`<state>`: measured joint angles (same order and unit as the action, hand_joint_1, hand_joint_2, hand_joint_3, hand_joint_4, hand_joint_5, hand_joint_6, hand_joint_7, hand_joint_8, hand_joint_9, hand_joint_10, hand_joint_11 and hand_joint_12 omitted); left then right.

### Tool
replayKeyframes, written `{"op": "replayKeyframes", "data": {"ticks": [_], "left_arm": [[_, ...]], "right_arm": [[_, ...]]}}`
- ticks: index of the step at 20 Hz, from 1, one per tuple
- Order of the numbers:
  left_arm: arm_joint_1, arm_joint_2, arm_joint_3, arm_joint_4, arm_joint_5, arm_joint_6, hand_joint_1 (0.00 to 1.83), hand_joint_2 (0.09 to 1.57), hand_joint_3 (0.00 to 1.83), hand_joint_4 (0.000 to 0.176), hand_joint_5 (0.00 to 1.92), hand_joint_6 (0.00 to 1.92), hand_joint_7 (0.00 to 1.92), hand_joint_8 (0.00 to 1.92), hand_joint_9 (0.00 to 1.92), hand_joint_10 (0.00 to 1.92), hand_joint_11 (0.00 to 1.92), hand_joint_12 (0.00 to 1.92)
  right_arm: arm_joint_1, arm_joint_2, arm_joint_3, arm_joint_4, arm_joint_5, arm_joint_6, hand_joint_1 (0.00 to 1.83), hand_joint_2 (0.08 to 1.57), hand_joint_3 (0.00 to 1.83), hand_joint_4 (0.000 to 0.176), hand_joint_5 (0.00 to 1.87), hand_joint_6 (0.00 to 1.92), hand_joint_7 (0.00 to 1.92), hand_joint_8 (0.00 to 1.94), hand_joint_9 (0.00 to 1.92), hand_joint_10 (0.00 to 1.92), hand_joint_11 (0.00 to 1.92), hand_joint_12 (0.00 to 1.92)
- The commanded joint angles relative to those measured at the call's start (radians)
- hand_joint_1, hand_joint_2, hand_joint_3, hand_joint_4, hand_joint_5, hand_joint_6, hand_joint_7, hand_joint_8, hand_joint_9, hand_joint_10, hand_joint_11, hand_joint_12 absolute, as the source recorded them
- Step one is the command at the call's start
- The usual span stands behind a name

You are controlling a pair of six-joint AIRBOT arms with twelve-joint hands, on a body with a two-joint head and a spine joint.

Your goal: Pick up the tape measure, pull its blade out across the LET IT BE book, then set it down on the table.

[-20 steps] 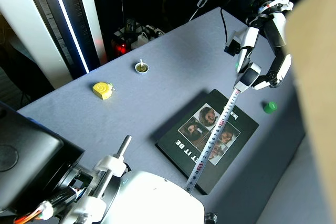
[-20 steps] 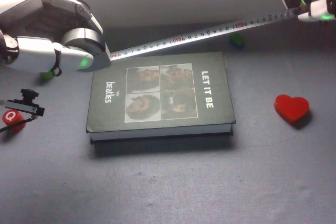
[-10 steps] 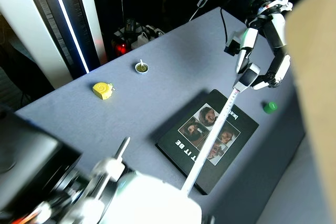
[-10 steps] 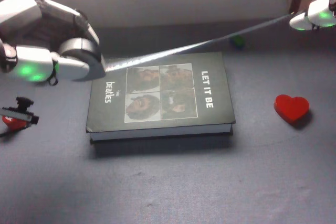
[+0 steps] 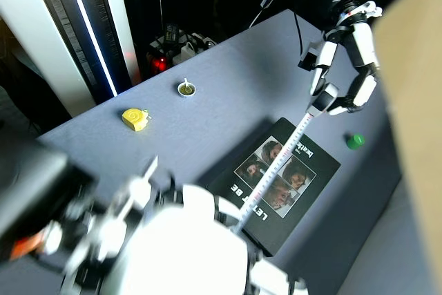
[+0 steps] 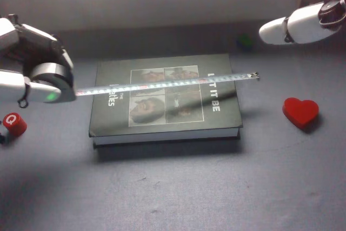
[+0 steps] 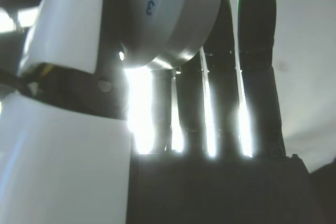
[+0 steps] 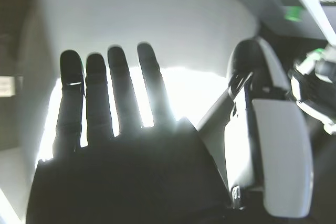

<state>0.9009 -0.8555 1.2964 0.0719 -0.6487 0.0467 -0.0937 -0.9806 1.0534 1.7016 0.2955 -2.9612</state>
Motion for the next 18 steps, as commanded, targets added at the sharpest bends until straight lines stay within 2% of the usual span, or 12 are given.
{"op": "replayKeyframes", "data": {"ticks": [1,3,6,11,14,16,18], "left_arm": [[0.005,-0.008,0.022,-0.018,-0.151,-0.029,1.38,1.11,0.0,0.0,0.91,0.95,1.07,0.85,0.89,1.28,0.8,1.23],[0.036,-0.035,0.081,0.026,-0.189,-0.081,1.38,1.11,0.0,0.0,0.91,0.93,1.07,0.86,0.89,1.29,0.8,1.23],[0.037,-0.068,0.152,0.093,-0.194,-0.152,1.38,1.11,0.0,0.0,0.91,0.93,1.08,0.86,0.89,1.29,0.8,1.23],[0.059,-0.09,0.209,0.106,-0.207,-0.173,1.38,1.11,0.0,0.0,0.88,0.97,1.08,0.86,0.89,1.28,0.8,1.23],[0.065,-0.103,0.239,0.107,-0.211,-0.179,1.38,1.11,0.0,0.0,0.88,0.97,1.07,0.89,0.89,1.28,0.81,1.22],[0.078,-0.111,0.262,0.131,-0.204,-0.22,1.38,1.11,0.0,0.0,0.86,1.01,1.07,0.87,0.89,1.27,0.8,1.22],[0.093,-0.113,0.274,0.132,-0.199,-0.22,1.37,1.12,0.0,0.0,0.85,1.05,1.08,0.81,0.89,1.3,0.8,1.22]], "right_arm": [[0.017,0.013,-0.02,-0.032,0.021,-0.002,0.0,1.13,0.0,0.082,0.04,0.0,0.04,0.0,0.04,0.0,0.0,0.52],[0.023,0.024,-0.075,-0.032,0.034,-0.003,0.0,1.12,0.0,0.083,0.03,0.0,0.03,0.0,0.03,0.0,0.0,0.46],[0.039,0.038,-0.145,-0.032,0.069,0.004,0.0,1.12,0.0,0.082,0.02,0.0,0.03,0.0,0.03,0.0,0.0,0.45],[0.055,0.042,-0.255,-0.032,0.2,0.035,0.0,1.12,0.0,0.087,0.02,0.0,0.03,0.0,0.03,0.0,0.0,0.48],[0.058,0.042,-0.281,-0.031,0.234,0.066,0.0,1.12,0.0,0.087,0.02,0.0,0.03,0.0,0.03,0.0,0.0,0.48],[0.055,0.044,-0.292,-0.031,0.229,0.063,0.0,1.12,0.0,0.087,0.02,0.0,0.03,0.0,0.02,0.0,0.0,0.52],[0.047,0.049,-0.296,-0.031,0.226,0.058,0.0,1.12,0.0,0.088,0.0,0.0,0.01,0.0,0.0,0.0,0.0,0.49]]}}
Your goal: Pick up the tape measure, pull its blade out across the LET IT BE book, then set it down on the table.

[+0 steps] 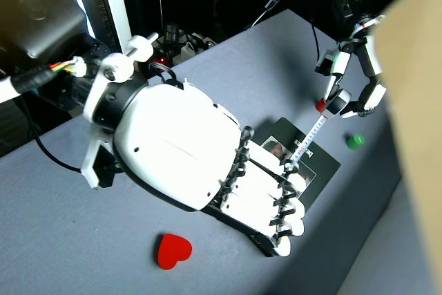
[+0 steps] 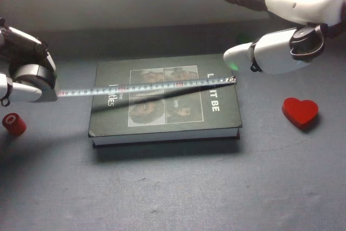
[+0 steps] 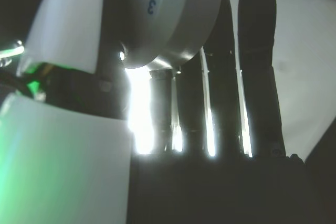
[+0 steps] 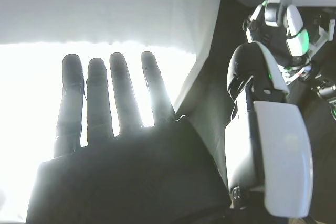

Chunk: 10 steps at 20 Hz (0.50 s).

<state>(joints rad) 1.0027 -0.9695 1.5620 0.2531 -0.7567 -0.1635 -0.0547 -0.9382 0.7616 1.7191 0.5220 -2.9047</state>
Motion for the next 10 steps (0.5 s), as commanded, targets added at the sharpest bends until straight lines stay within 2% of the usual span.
{"op": "replayKeyframes", "data": {"ticks": [1,2,3,4,5,6,10], "left_arm": [[-0.001,0.001,0.016,-0.044,-0.091,-0.01,1.38,1.11,0.0,0.0,0.85,1.05,1.08,0.79,0.9,1.29,0.79,1.22],[0.004,0.0,0.024,-0.035,-0.089,-0.01,1.27,1.11,0.0,0.0,0.89,1.06,1.1,0.84,0.93,1.01,0.79,1.21],[0.009,-0.002,0.033,-0.027,-0.087,-0.01,1.24,1.11,0.0,0.0,0.9,1.04,1.1,0.87,0.97,0.87,0.8,1.19],[0.012,-0.003,0.037,-0.026,-0.088,-0.01,1.35,1.11,0.0,0.0,0.89,1.0,1.09,0.84,0.91,1.18,0.8,1.19],[0.012,-0.006,0.043,-0.019,-0.09,-0.01,1.37,1.11,0.0,0.0,0.9,0.97,1.06,0.86,0.92,1.25,0.83,1.2],[0.012,-0.009,0.049,-0.013,-0.092,-0.013,1.38,1.1,0.0,0.0,0.92,0.94,1.06,0.86,0.93,1.24,0.85,1.2],[0.002,-0.012,0.053,0.014,-0.1,-0.016,1.38,1.1,0.0,0.0,0.93,0.92,1.09,0.84,0.92,1.23,0.83,1.18]], "right_arm": [[0.002,0.008,-0.005,-0.049,-0.004,-0.005,0.0,1.12,0.0,0.088,0.0,0.0,0.01,0.0,0.0,0.0,0.0,0.43],[-0.002,0.009,-0.005,-0.049,-0.004,-0.008,0.0,1.12,0.0,0.088,0.0,0.0,0.01,0.0,0.0,0.0,0.0,0.42],[-0.003,0.009,-0.005,-0.049,-0.01,-0.008,0.0,1.12,0.0,0.088,0.0,0.0,0.01,0.0,0.0,0.0,0.0,0.46],[-0.001,0.009,-0.005,-0.049,-0.015,-0.007,0.0,1.12,0.0,0.088,0.0,0.0,0.02,0.0,0.01,0.0,0.0,0.46],[0.001,0.008,-0.005,-0.049,-0.02,0.003,0.0,1.13,0.0,0.088,0.01,0.0,0.02,0.01,0.02,0.01,0.0,0.46],[-0.002,0.008,-0.006,-0.049,-0.027,0.014,0.0,1.13,0.0,0.088,0.03,0.01,0.04,0.0,0.04,0.01,0.0,0.52],[-0.018,0.008,-0.013,-0.05,-0.033,0.016,0.0,1.13,0.0,0.088,0.03,0.0,0.04,0.0,0.04,0.0,0.0,0.51]]}}
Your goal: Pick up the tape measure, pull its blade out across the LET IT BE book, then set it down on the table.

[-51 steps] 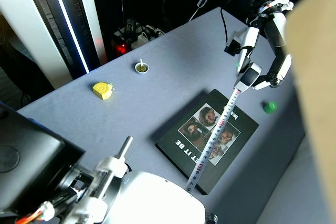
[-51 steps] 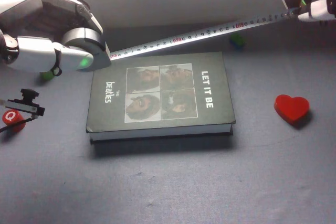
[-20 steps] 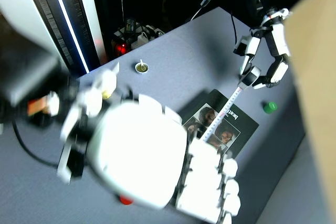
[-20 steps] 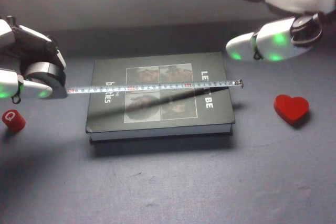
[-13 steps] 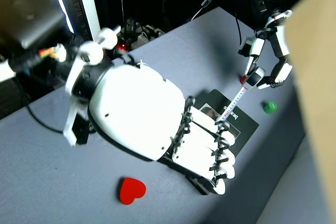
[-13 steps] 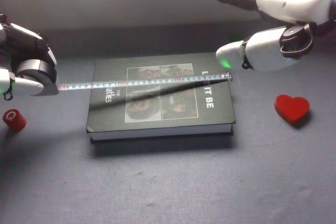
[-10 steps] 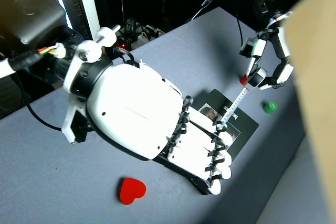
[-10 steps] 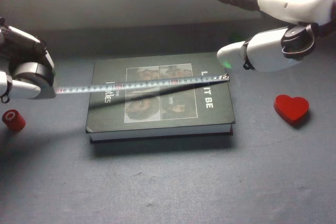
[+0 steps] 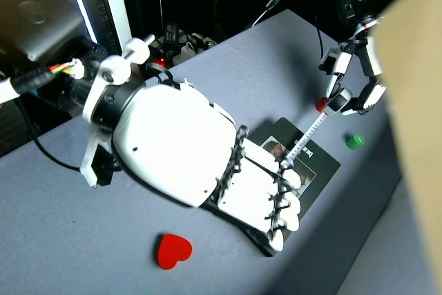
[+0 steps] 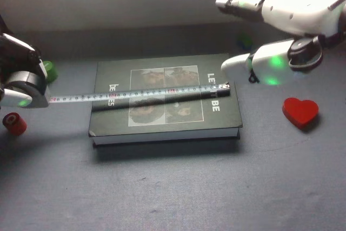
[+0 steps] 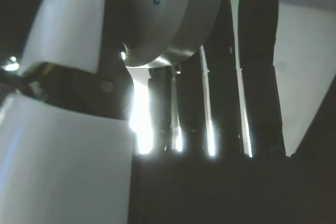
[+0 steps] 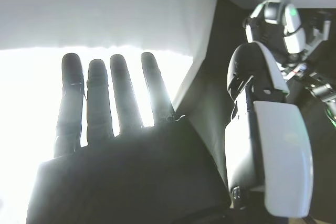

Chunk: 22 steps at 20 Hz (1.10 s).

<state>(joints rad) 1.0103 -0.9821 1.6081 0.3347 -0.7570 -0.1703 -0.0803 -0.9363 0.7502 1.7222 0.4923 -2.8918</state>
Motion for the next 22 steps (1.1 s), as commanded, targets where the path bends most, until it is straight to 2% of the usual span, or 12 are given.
{"op": "replayKeyframes", "data": {"ticks": [1,2,3,4,5,6,9,18,21,22], "left_arm": [[-0.021,0.001,0.007,-0.046,-0.1,-0.009,1.38,1.1,0.0,0.0,0.93,0.93,1.08,0.85,0.91,1.24,0.82,1.2],[-0.031,0.001,0.006,-0.036,-0.1,-0.009,1.38,1.1,0.0,0.0,0.93,0.93,1.08,0.85,0.91,1.24,0.82,1.2],[-0.041,0.001,0.004,-0.03,-0.1,-0.009,1.27,1.09,0.0,0.0,0.96,0.92,1.1,0.9,0.94,0.97,0.82,1.2],[-0.051,0.001,-0.004,-0.026,-0.1,-0.009,1.25,1.09,0.0,0.0,0.97,0.92,1.1,0.9,0.98,0.83,0.83,1.19],[-0.056,0.001,-0.011,-0.026,-0.1,-0.009,1.35,1.1,0.0,0.0,0.94,0.91,1.09,0.84,0.93,1.15,0.82,1.2],[-0.062,0.002,-0.017,-0.019,-0.095,-0.009,1.37,1.1,0.0,0.0,0.94,0.91,1.09,0.83,0.92,1.22,0.82,1.2],[-0.067,0.003,-0.026,-0.015,-0.086,-0.005,1.38,1.1,0.0,0.0,0.92,0.94,1.08,0.84,0.91,1.25,0.81,1.2],[-0.033,-0.001,-0.01,-0.024,-0.085,-0.01,1.38,1.12,0.0,0.0,0.86,1.01,1.05,0.89,0.89,1.28,0.79,1.22],[-0.03,-0.001,-0.012,-0.026,-0.085,-0.015,1.38,1.11,0.0,0.0,0.89,0.98,1.05,0.89,0.89,1.28,0.8,1.23],[-0.027,-0.001,-0.017,-0.027,-0.085,-0.015,1.38,1.11,0.0,0.0,0.89,0.98,1.06,0.88,0.89,1.28,0.82,1.23]], "right_arm": [[0.007,0.007,-0.002,-0.053,-0.002,0.003,0.0,1.13,0.0,0.088,0.03,0.0,0.04,0.0,0.04,0.0,0.0,0.51],[0.007,0.007,-0.002,-0.053,-0.002,0.003,0.0,1.13,0.0,0.088,0.03,0.0,0.04,0.0,0.04,0.0,0.0,0.51],[0.007,0.007,-0.002,-0.053,-0.002,0.002,0.0,1.13,0.0,0.088,0.03,0.0,0.04,0.0,0.04,0.0,0.0,0.51],[0.007,0.008,-0.002,-0.053,-0.002,0.0,0.0,1.13,0.0,0.088,0.03,0.0,0.05,0.0,0.04,0.0,0.0,0.51],[0.005,0.008,-0.002,-0.053,-0.002,-0.003,0.0,1.13,0.0,0.088,0.03,0.0,0.05,0.0,0.04,0.0,0.0,0.53],[0.003,0.008,-0.002,-0.053,-0.002,-0.005,0.0,1.13,0.0,0.088,0.04,0.0,0.05,0.0,0.04,0.0,0.0,0.54],[-0.001,0.009,-0.002,-0.059,-0.002,-0.006,0.0,1.12,0.0,0.087,0.06,0.0,0.09,0.0,0.08,0.0,0.0,0.65],[-0.004,0.01,-0.003,-0.061,-0.017,-0.006,0.01,1.12,0.0,0.086,0.07,0.0,0.1,0.0,0.08,0.0,0.0,0.6],[-0.005,0.011,-0.004,-0.062,-0.018,-0.006,0.03,1.12,0.0,0.086,0.08,0.01,0.1,0.0,0.09,0.0,0.0,0.6],[-0.005,0.011,-0.004,-0.062,-0.018,-0.006,0.05,1.1,0.0,0.086,0.08,0.0,0.11,0.0,0.11,0.0,0.0,0.67]]}}
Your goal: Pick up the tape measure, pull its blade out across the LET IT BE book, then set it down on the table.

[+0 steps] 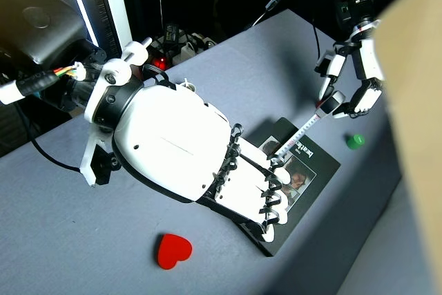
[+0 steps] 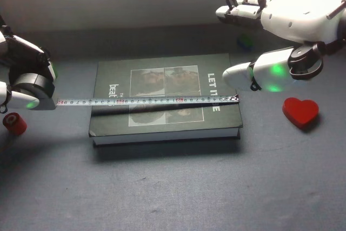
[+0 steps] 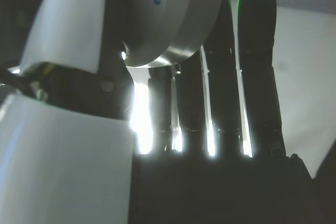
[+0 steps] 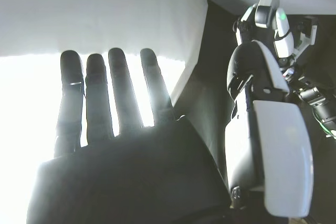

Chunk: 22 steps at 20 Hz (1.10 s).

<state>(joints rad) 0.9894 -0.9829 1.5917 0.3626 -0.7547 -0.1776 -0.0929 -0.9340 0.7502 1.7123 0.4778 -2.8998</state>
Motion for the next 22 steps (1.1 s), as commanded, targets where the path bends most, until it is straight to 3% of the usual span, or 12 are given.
{"op": "replayKeyframes", "data": {"ticks": [1,19,22], "left_arm": [[-0.003,-0.001,-0.004,-0.055,-0.087,-0.009,1.38,1.11,0.0,0.0,0.89,0.98,1.06,0.88,0.89,1.28,0.82,1.23],[0.009,-0.001,-0.023,-0.06,-0.086,-0.009,1.38,1.11,0.0,0.0,0.89,0.96,1.06,0.87,0.91,1.27,0.82,1.22],[-0.006,0.03,-0.075,-0.064,-0.074,-0.008,1.38,1.11,0.0,0.0,0.89,0.96,1.06,0.87,0.91,1.26,0.82,1.22]], "right_arm": [[0.008,0.008,-0.005,-0.052,-0.004,0.002,0.05,1.1,0.0,0.086,0.08,0.0,0.11,0.0,0.11,0.0,0.0,0.67],[0.002,0.012,-0.014,-0.054,-0.005,0.001,0.07,1.1,0.0,0.086,0.1,0.0,0.14,0.0,0.14,0.01,0.0,0.71],[-0.001,0.013,-0.017,-0.054,-0.005,0.0,0.07,1.11,0.0,0.086,0.1,0.0,0.14,0.0,0.14,0.01,0.0,0.71]]}}
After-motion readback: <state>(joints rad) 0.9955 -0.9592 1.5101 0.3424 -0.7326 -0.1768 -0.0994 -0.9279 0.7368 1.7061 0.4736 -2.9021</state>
